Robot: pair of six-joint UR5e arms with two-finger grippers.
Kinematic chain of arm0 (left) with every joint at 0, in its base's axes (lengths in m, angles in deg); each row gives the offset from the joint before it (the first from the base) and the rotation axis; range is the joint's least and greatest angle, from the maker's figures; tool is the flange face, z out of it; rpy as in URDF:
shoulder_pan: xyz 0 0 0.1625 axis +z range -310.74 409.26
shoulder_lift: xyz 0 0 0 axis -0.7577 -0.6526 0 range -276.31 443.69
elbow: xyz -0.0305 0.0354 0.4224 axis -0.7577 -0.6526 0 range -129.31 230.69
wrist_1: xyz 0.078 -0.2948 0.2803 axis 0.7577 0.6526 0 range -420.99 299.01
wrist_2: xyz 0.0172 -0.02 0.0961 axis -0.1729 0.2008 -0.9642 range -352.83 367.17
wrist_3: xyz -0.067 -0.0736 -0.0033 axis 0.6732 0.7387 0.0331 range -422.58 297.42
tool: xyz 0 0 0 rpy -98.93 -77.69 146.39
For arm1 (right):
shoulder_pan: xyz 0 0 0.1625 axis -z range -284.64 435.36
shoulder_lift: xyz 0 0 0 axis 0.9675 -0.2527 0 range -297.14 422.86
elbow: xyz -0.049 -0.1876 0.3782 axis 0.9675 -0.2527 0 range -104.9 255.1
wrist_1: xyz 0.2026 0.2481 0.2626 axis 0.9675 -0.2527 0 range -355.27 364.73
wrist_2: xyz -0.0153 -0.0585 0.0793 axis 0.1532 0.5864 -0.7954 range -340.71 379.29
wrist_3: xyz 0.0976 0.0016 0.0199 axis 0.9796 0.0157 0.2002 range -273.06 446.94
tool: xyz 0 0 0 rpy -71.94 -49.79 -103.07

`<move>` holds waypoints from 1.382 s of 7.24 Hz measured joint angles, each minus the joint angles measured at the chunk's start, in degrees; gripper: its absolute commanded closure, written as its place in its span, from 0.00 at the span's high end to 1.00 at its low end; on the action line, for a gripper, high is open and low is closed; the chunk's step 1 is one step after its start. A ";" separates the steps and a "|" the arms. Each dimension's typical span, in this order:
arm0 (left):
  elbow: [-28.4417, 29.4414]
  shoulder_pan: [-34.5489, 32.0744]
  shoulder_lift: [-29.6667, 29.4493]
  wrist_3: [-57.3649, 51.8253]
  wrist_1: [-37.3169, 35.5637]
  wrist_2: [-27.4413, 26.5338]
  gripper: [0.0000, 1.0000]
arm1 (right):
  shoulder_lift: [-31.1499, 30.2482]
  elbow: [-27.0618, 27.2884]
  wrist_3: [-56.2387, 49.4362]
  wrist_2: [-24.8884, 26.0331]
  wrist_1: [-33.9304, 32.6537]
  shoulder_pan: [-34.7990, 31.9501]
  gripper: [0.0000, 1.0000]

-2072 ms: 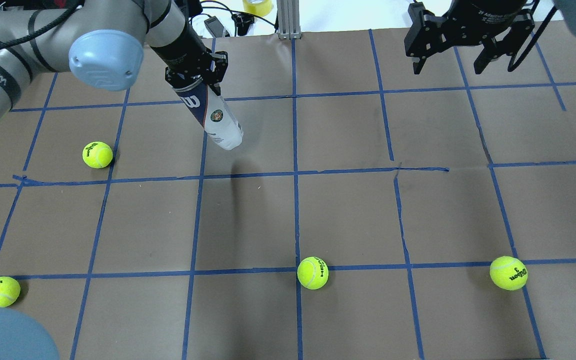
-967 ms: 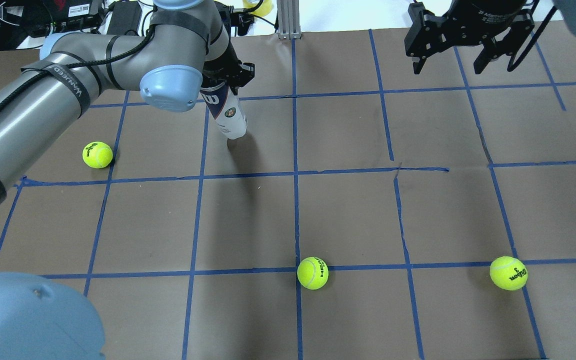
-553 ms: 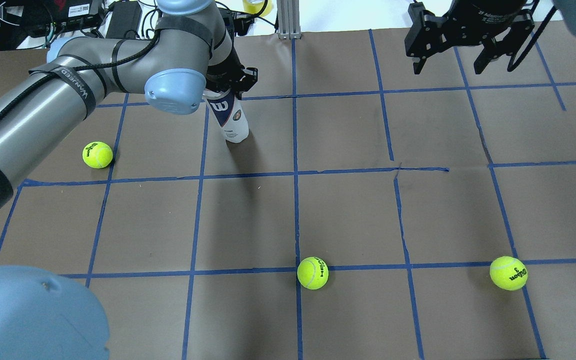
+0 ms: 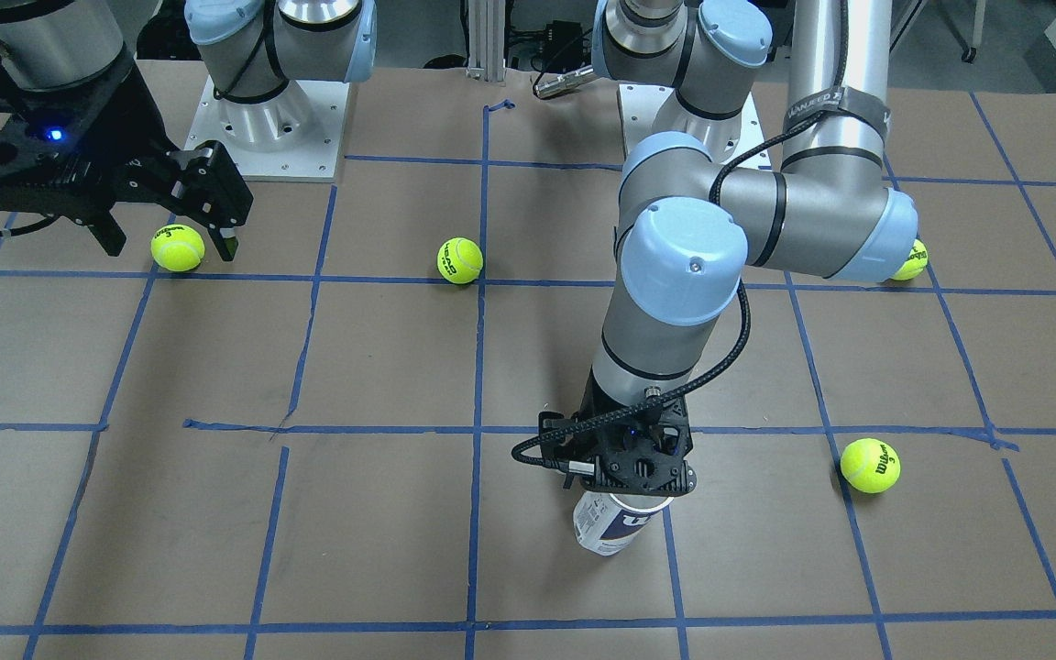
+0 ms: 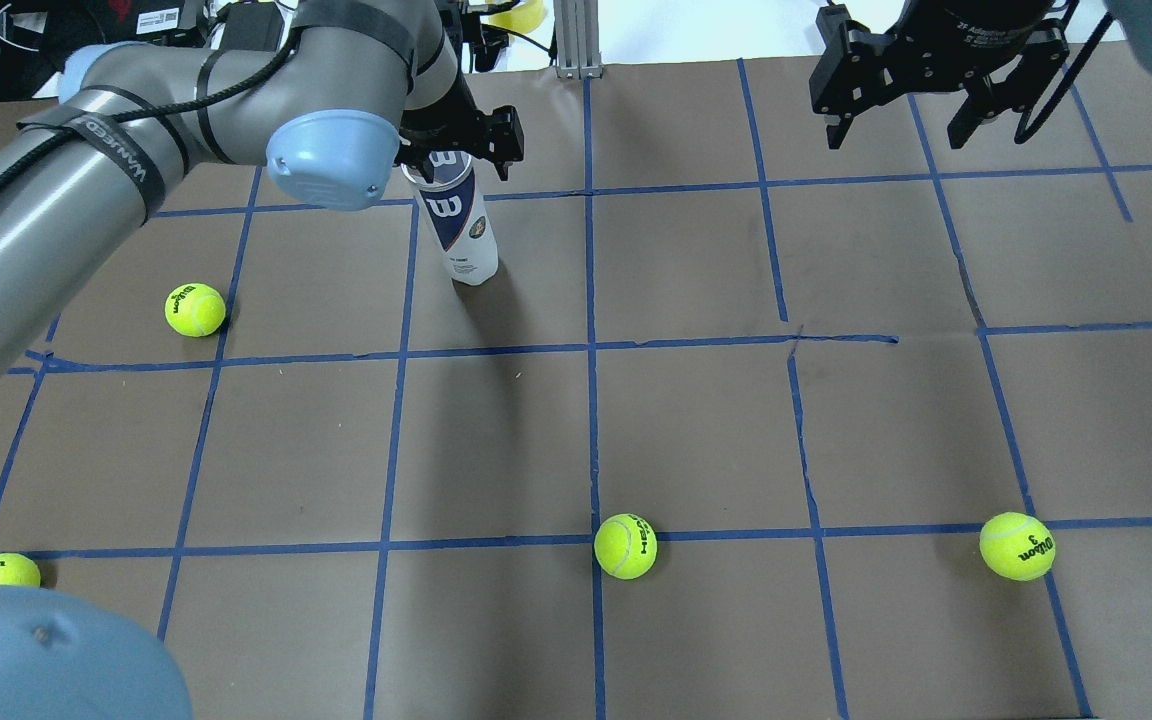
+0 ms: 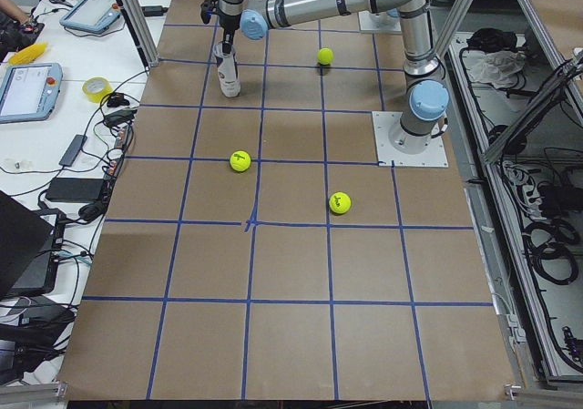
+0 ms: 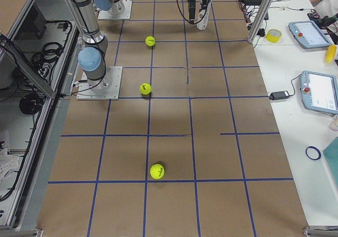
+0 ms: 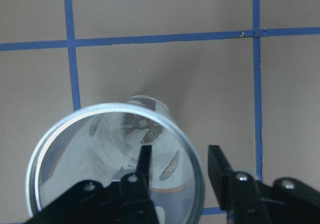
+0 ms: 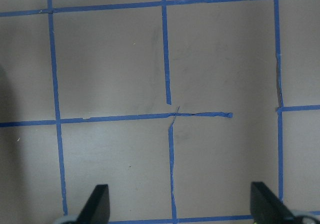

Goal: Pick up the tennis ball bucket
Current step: 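Open the left gripper and lift it away from the upright can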

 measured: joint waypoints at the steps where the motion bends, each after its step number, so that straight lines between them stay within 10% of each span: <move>1: 3.40 0.03 1.49 0.30 5.73 -0.16 1.00 | 0.00 0.01 0.00 0.00 0.00 0.00 1.00; 10: -1.43 9.16 16.87 -0.06 23.42 -2.10 1.00 | 0.00 -0.02 0.20 -0.02 0.00 -0.03 1.00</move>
